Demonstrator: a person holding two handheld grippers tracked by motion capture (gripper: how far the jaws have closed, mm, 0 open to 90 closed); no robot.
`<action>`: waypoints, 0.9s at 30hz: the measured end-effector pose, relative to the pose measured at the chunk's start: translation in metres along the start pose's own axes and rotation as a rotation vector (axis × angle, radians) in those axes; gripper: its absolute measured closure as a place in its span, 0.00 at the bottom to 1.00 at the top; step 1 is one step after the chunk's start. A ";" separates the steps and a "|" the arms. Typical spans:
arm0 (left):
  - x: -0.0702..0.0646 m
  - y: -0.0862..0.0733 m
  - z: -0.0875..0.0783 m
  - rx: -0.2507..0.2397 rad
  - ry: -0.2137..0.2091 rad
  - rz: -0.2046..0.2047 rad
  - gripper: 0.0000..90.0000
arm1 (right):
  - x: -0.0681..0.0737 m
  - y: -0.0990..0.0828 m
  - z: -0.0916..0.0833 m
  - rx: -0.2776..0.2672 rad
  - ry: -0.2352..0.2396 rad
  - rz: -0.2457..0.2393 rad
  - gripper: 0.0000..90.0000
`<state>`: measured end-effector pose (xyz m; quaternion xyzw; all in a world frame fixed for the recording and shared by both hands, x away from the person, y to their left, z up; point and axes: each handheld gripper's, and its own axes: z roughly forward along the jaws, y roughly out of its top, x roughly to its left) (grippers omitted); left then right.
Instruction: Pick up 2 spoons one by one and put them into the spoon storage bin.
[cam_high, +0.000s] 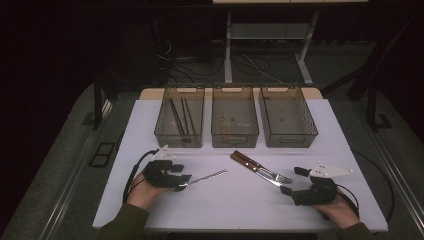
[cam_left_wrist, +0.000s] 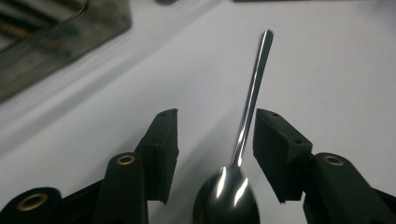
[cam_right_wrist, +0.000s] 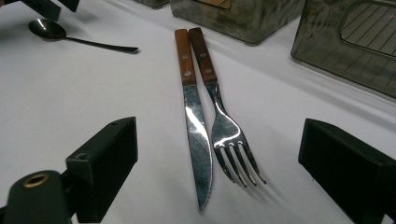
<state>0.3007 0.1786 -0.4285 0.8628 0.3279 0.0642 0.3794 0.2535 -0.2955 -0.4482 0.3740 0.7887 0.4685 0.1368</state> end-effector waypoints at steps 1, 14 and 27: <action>0.001 -0.005 -0.002 -0.002 0.006 -0.009 0.54 | 0.000 0.000 0.000 0.000 0.001 -0.003 0.12; -0.001 -0.023 -0.004 0.019 0.025 -0.043 0.51 | 0.001 0.000 0.001 0.002 -0.002 -0.006 0.12; -0.006 -0.022 -0.002 0.052 0.032 -0.013 0.52 | 0.000 0.000 0.000 -0.004 -0.005 -0.004 0.12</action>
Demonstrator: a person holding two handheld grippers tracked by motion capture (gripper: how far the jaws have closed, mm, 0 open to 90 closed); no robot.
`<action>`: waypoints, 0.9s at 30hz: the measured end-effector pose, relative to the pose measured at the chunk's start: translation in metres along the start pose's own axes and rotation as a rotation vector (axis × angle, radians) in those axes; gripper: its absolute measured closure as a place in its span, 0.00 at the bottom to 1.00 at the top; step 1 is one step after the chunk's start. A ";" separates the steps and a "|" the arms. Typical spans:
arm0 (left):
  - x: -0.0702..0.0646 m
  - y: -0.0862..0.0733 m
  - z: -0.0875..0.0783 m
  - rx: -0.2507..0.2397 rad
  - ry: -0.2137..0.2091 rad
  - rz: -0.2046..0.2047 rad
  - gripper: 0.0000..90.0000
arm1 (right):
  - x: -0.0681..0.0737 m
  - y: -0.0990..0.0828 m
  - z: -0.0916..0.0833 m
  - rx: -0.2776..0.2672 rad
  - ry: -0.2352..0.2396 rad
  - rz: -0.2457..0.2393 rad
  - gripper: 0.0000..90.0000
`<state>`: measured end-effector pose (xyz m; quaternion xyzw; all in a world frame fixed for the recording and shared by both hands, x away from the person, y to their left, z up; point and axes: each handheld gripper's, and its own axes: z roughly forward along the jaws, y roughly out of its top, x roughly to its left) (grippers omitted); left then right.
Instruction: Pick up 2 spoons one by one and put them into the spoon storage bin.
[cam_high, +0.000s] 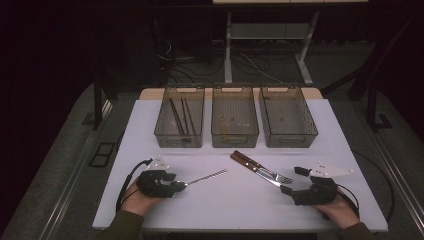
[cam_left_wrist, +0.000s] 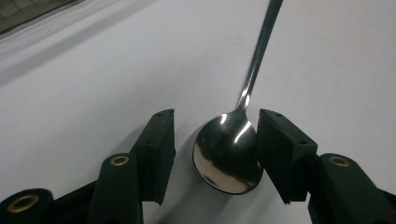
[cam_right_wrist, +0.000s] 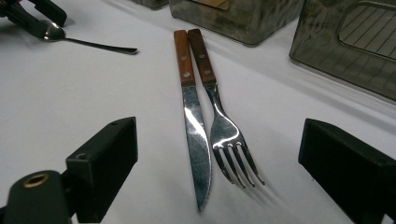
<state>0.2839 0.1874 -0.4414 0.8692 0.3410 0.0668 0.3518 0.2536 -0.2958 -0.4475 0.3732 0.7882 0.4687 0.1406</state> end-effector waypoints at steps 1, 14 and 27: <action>0.000 0.000 0.000 0.007 0.003 0.006 0.52 | 0.000 0.000 0.000 -0.001 0.000 0.000 0.12; -0.007 -0.001 0.000 0.025 0.024 0.058 0.59 | 0.000 0.000 0.000 0.001 -0.002 -0.001 0.12; -0.012 0.001 0.000 0.037 0.008 0.083 0.73 | 0.000 0.000 0.000 0.002 -0.001 -0.001 0.12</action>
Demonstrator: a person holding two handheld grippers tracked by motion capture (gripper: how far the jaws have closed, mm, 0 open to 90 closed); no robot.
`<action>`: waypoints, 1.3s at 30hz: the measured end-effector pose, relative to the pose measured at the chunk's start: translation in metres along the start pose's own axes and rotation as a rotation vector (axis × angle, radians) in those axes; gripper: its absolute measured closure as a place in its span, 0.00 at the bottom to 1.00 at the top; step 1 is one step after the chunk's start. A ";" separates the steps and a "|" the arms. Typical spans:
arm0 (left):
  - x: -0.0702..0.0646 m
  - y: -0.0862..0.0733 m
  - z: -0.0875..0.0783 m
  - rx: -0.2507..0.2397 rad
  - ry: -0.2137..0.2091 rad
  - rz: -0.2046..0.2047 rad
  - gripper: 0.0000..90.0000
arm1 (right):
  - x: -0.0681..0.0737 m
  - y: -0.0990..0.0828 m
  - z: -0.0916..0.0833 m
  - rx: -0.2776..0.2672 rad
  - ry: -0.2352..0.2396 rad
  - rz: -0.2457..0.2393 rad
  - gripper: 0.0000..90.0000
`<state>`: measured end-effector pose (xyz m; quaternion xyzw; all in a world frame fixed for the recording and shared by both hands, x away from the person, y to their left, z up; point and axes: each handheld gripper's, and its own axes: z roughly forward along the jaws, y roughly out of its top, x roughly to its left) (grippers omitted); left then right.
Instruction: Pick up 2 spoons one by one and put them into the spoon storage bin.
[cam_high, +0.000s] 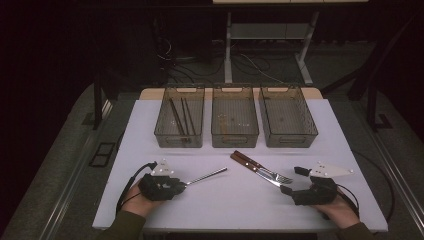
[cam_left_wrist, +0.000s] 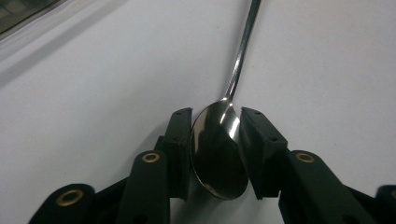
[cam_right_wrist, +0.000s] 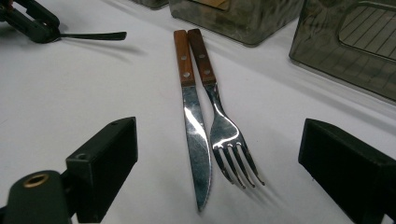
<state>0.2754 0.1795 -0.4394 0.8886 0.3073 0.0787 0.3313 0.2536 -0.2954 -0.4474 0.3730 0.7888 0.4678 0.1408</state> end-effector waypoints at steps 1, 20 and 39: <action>0.000 0.000 0.000 0.001 -0.002 0.001 0.74 | 0.000 0.000 0.000 0.000 0.000 -0.001 0.12; -0.002 0.006 -0.006 -0.026 -0.047 0.005 0.97 | 0.000 0.000 0.000 -0.001 -0.003 -0.002 0.12; 0.003 0.009 -0.016 -0.121 -0.021 -0.043 0.97 | 0.000 0.000 0.001 0.003 0.003 0.000 0.12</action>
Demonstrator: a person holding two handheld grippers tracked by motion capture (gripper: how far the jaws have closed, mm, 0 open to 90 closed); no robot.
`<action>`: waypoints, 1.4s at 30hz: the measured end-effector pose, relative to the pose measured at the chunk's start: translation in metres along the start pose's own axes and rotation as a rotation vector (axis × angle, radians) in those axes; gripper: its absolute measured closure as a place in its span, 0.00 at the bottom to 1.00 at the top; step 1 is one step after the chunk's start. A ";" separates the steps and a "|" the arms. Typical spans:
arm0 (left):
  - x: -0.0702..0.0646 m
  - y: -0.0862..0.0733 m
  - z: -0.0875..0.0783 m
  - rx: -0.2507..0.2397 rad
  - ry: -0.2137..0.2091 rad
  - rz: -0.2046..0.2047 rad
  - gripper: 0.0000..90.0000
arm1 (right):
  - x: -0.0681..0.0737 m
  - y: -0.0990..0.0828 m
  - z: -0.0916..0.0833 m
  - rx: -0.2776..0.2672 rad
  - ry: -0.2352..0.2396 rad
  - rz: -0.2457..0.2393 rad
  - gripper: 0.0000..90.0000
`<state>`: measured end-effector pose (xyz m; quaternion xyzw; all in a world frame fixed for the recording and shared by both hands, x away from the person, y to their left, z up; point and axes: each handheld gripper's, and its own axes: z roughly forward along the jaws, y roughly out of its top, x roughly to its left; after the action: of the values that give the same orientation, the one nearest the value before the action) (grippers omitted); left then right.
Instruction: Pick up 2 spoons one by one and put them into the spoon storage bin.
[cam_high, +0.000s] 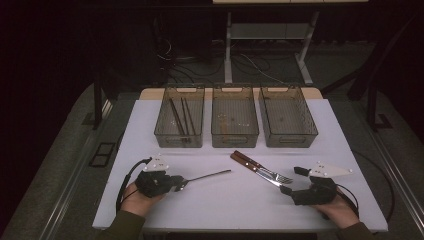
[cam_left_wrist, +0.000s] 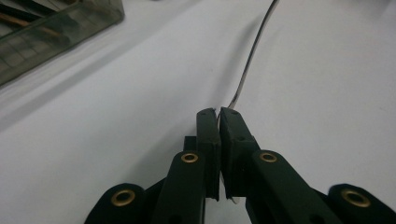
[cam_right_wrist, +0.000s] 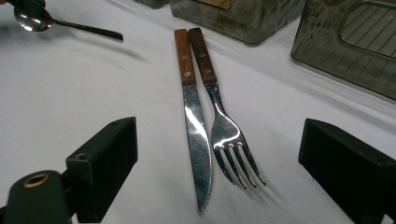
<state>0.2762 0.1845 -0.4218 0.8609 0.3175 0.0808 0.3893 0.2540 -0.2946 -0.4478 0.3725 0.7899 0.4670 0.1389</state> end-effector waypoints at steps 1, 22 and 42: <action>0.000 0.001 0.000 -0.008 0.003 -0.006 0.97 | 0.000 0.000 0.000 0.001 0.000 -0.001 0.12; 0.006 0.028 0.004 -0.081 0.016 -0.006 0.97 | 0.001 0.000 0.001 0.004 0.014 0.002 0.12; 0.014 0.067 0.016 -0.127 0.041 -0.012 0.97 | 0.002 0.003 0.003 0.001 -0.008 0.041 0.10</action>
<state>0.3260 0.1504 -0.3862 0.8305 0.3250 0.1161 0.4372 0.2556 -0.2899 -0.4467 0.3904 0.7817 0.4679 0.1325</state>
